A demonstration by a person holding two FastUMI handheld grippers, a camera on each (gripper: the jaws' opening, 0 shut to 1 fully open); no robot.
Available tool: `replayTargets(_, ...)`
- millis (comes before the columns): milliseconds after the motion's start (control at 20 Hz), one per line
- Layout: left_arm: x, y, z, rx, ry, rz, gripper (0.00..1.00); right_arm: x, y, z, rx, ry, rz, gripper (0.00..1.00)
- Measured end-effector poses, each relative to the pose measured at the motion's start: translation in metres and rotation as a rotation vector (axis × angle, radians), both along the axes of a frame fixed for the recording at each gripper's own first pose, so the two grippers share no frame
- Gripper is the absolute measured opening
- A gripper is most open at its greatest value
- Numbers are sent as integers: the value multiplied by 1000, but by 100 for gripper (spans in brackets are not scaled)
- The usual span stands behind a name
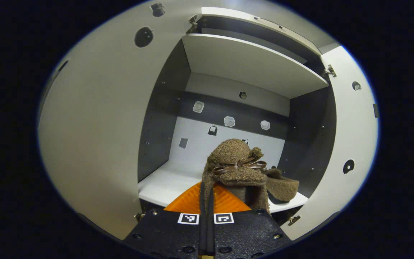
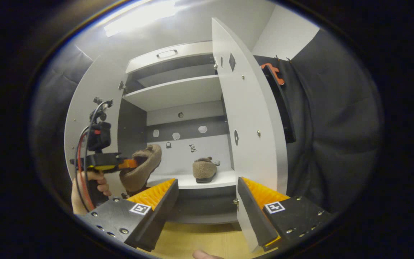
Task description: Grab one shoe with the right hand and put it into the shoe cabinet, grab the other shoe with the left hand and put it into the shoe cabinet; then close the right door with the right hand and the left door with the left hand.
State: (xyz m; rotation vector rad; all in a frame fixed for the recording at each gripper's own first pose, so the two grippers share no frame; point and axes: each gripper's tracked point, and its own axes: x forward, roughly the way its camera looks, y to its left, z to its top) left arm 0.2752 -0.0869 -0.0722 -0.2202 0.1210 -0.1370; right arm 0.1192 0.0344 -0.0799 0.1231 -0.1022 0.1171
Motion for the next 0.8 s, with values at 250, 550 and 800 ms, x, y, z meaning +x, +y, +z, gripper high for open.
replayTargets(250,54,-12,1,13,21,20,1,0,5,-6,-16,-3,23,98)
replayTargets(550,103,-29,-21,-16,114,14,1,5,10,-12,10,-2,57,99)
replayTargets(800,126,-54,-57,-26,241,-17,1,7,15,-14,-15,1,59,99)
